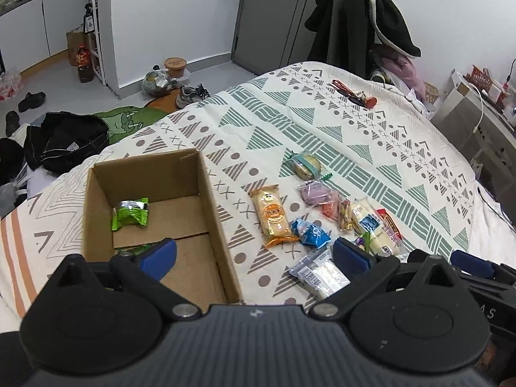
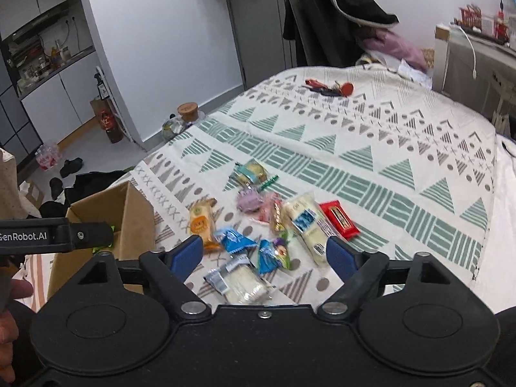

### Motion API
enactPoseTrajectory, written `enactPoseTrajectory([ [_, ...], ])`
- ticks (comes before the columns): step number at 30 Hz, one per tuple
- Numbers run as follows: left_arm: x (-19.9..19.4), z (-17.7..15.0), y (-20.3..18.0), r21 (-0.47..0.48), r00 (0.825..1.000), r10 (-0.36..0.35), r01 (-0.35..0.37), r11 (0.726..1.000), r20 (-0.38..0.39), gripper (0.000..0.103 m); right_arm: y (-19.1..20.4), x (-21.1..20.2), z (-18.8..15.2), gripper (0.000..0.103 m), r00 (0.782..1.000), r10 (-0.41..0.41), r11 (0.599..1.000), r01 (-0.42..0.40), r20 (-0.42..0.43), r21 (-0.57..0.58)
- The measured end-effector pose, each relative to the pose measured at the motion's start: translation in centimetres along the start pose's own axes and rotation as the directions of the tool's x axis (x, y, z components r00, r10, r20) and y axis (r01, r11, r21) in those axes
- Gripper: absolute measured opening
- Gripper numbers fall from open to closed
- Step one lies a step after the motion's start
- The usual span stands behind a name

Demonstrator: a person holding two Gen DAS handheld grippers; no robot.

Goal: Organize snacks
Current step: 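Move both tools back from the box toward the snack pile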

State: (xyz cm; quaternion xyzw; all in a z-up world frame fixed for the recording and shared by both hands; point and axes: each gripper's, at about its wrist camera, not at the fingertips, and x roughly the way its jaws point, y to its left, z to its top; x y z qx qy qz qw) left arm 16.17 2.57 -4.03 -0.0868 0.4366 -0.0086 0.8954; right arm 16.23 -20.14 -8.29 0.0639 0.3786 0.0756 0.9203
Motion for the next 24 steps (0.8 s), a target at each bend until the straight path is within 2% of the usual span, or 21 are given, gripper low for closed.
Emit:
enactPoseTrajectory([
  [12,3.0,-1.4,-4.3,-0.012,0.998,0.002,-0.003,1.000,-0.060,0.102,-5.4,1.5,0.3,0.072,0.999,0.021,0.999,-0.019,-0.040,0.049],
  [15,3.7,-1.6,-5.2,-0.011,0.997,0.002,-0.003,1.000,-0.077,0.100,-6.8,2.1,0.4,0.063,0.998,0.034,0.998,-0.031,-0.048,0.057],
  [18,4.5,-1.9,-6.2,-0.005,0.996,0.007,-0.008,1.000,-0.089,0.100,-7.7,2.7,0.2,0.062,0.995,0.083,0.994,-0.079,-0.051,0.081],
  [21,5.5,-2.1,-7.0,-0.015,0.994,0.014,-0.016,1.000,-0.110,0.100,-8.1,3.5,-0.3,0.056,0.994,0.086,0.993,-0.080,-0.062,0.090],
  [24,6.7,-2.5,-7.9,-0.013,0.991,0.031,-0.033,0.999,-0.129,0.099,-8.7,4.5,-0.5,0.055,0.993,0.099,0.988,-0.091,-0.059,0.123],
])
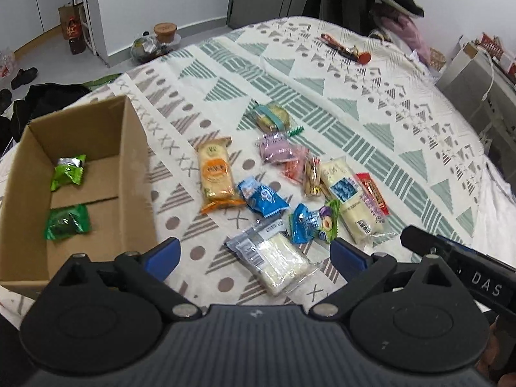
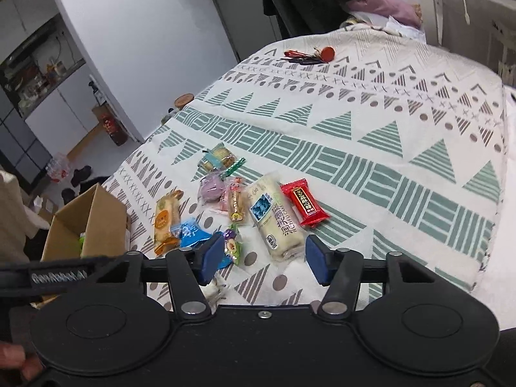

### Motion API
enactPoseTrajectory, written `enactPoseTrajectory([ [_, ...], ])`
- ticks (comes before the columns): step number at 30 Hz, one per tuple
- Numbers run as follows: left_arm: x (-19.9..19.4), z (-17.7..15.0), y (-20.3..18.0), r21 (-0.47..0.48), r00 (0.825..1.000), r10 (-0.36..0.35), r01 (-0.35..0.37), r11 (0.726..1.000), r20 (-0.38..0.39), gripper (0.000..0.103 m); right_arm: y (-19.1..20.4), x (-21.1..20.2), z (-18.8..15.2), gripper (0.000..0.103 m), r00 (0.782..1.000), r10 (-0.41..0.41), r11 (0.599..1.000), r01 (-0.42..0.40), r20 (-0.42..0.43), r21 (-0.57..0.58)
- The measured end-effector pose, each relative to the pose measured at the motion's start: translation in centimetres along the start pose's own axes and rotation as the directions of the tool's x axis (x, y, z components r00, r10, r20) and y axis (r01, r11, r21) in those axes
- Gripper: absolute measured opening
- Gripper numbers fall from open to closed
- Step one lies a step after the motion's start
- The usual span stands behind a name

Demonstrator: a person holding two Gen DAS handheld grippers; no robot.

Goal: Organize snacks
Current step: 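Move both tools back from the box toward the snack pile, then grasp the clear white bread packet with the left tool while the right tool grasps the long bread roll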

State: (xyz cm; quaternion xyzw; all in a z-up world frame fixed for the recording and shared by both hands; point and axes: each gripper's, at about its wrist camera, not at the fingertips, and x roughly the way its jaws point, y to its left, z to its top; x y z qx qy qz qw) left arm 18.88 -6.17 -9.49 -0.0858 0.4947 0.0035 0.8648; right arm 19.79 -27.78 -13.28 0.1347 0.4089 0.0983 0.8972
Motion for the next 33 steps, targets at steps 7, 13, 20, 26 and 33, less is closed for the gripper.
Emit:
enactPoseTrajectory([
  [7,3.5,-0.5,-1.4,-0.024,0.997,0.034,-0.036,0.999,-0.066,0.090,-1.5,2.0,-0.1,0.055,0.999,0.039,0.998,-0.038,-0.020,0.056],
  [13,5.7,-0.6,-2.1,-0.047,0.993,0.066,-0.071,0.996,-0.099,0.086,-2.3,3.2,-0.2,0.053,0.997,0.065,0.995,-0.061,-0.046,0.077],
  [20,8.3,-0.7,-2.3,-0.115,0.985,0.075,-0.094,0.989,-0.152,0.083,-3.2,5.0,0.2,0.053,0.996,0.076,0.991,-0.071,-0.041,0.112],
  [26,9.4,-1.3,-2.2,-0.123,0.978,0.091,-0.116,0.986,-0.190,0.050,-3.2,6.5,0.6,0.053,0.997,0.059,0.993,-0.054,-0.041,0.107],
  [33,9.2,-0.8,-1.8,-0.103,0.978,0.098,-0.119,0.988,-0.182,0.046,-2.9,7.5,0.7,0.053,0.998,0.038,0.995,-0.034,-0.041,0.088],
])
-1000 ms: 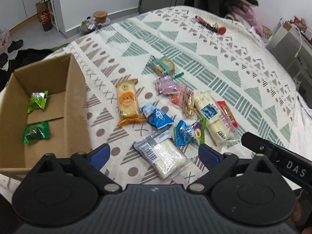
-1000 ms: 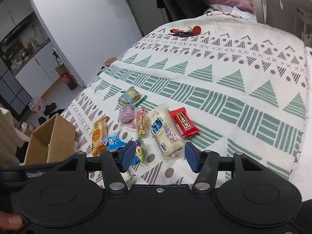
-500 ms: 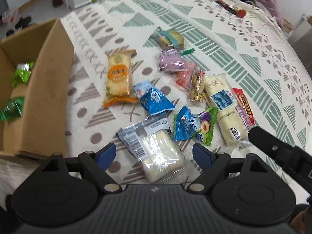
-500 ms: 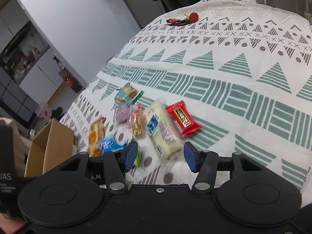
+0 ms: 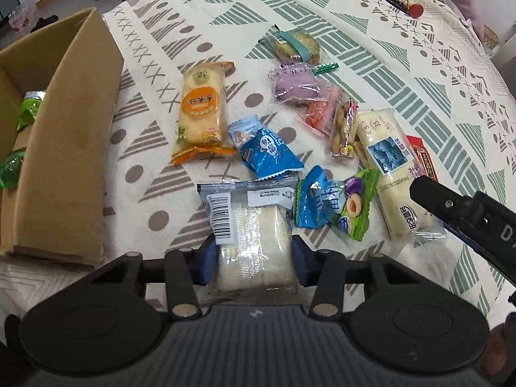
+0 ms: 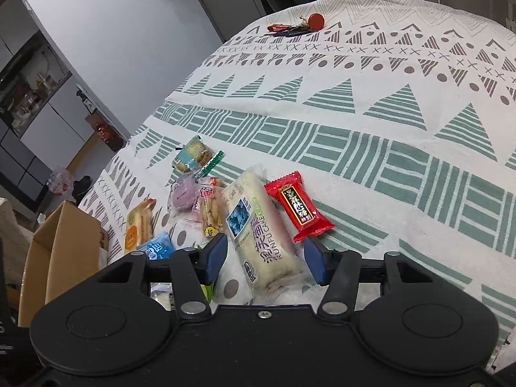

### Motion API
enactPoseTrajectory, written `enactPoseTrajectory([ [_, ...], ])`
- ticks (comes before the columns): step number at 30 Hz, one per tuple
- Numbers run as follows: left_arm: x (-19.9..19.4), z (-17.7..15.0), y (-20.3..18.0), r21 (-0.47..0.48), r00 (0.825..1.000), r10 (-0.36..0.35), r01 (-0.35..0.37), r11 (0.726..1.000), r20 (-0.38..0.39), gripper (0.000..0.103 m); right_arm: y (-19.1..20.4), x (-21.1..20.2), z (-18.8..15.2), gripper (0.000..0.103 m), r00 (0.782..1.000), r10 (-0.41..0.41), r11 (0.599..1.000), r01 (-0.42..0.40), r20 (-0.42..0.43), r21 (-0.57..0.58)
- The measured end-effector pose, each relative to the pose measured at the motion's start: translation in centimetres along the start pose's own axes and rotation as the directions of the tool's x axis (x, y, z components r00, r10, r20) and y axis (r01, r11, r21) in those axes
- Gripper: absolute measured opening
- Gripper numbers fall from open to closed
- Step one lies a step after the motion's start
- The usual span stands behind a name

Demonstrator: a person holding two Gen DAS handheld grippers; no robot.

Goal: Organize snacks
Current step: 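Grasp the clear white bread packet with the left tool while the right tool grasps the long bread roll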

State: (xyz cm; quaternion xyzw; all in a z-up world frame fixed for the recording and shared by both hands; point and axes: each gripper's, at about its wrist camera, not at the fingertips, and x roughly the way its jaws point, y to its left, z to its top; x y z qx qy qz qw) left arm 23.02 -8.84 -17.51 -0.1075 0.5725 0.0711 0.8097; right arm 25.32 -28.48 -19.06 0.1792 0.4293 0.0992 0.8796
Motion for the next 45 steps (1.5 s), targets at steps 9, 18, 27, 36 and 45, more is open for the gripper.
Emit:
enactPoseTrajectory([
  [9,-1.4,0.4,1.2,0.002,1.000,0.003,-0.003,1.000,0.025,0.045,0.9,0.8,0.1,0.059,1.000,-0.028,0.998,0.028,0.015,-0.049],
  [18,-3.1,0.5,2.0,0.012,0.998,-0.018,0.017,1.000,0.058,0.045,1.9,1.4,-0.9,0.026,0.995,-0.059,0.993,0.051,-0.075,-0.110],
  [27,-5.1,0.0,3.0,0.040,0.995,-0.036,0.032,0.999,0.092,0.045,2.4,-1.5,-1.5,0.020,0.997,-0.036,0.996,0.030,-0.072,-0.087],
  [36,-7.3,0.1,4.4,0.055,0.989,-0.064,0.057,0.997,0.134,0.045,3.5,-4.0,-1.7,0.018,0.999,-0.025,0.998,0.024,-0.024,-0.052],
  [45,-9.7,0.5,6.3,0.058,0.981,-0.080,0.071,0.996,0.179,0.044,5.9,-6.2,-1.3,0.018,0.999,0.025,0.999,-0.023,0.035,-0.043],
])
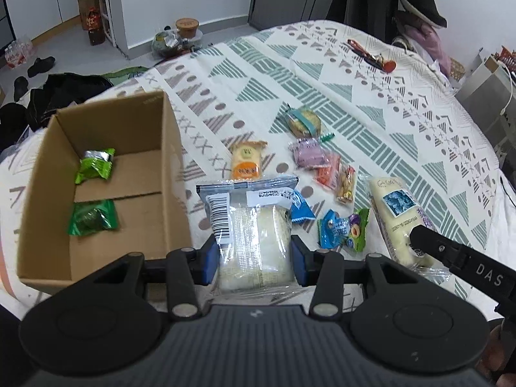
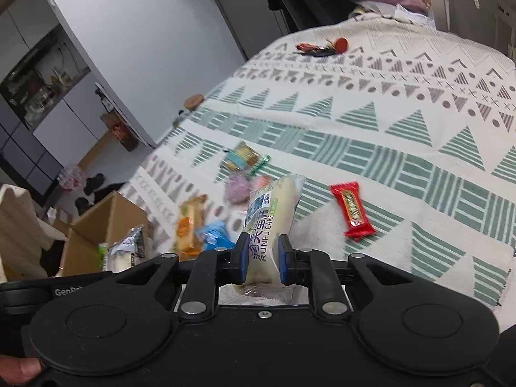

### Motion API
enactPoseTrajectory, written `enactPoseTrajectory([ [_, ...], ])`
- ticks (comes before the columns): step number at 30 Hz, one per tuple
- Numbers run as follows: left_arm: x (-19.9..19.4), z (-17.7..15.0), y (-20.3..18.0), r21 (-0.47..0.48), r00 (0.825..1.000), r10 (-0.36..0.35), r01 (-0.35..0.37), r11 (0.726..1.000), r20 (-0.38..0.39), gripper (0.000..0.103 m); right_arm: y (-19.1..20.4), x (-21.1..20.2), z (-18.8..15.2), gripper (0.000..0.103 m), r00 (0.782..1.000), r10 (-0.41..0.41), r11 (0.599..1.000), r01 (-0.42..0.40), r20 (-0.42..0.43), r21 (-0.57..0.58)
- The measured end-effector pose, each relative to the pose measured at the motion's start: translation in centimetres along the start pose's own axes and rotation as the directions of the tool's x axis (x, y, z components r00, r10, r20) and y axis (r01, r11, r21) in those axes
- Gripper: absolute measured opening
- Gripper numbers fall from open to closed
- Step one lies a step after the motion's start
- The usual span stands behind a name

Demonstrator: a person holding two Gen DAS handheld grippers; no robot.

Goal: Organize snacks
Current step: 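Lower the bread packet into the box and open the left tool while the right tool drops the roll in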

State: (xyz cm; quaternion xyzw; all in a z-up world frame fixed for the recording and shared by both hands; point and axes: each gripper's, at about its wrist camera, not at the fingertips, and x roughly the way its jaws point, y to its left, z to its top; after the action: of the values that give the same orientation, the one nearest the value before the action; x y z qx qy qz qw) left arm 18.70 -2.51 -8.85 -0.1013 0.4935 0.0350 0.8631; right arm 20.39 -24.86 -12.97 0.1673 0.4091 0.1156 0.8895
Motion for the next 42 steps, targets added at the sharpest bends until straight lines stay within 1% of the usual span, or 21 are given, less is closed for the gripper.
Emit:
enactPoseTrajectory([
  [8,-1.9,1.1,2.4,-0.017,0.999,0.001,0.000,1.000,0.038,0.044,3.3,-0.3,0.5,0.017,0.999,0.044,0.999,-0.044,0.021,-0.024],
  [17,-3.7,2.5,6.0,-0.060,0.997,0.016,-0.011,0.998,0.072,0.044,7.7,-0.3,1.1,0.017,0.993,0.109,0.992,-0.106,0.040,-0.070],
  [20,-4.0,2.9,7.5,-0.089,0.997,0.024,-0.018,0.996,0.073,0.044,9.3,0.0,1.2,0.016,0.991,0.125,0.989,-0.121,0.039,-0.088],
  [30,-5.1,3.8,12.2,-0.154,0.993,0.059,-0.044,0.987,0.099,0.044,14.1,1.2,1.0,0.017,0.984,0.176,0.974,-0.170,0.024,-0.149],
  [42,-4.6,4.4,16.9,-0.218,0.994,0.063,-0.042,0.975,0.094,0.044,19.0,3.3,0.4,0.016,0.978,0.209,0.957,-0.207,-0.014,-0.205],
])
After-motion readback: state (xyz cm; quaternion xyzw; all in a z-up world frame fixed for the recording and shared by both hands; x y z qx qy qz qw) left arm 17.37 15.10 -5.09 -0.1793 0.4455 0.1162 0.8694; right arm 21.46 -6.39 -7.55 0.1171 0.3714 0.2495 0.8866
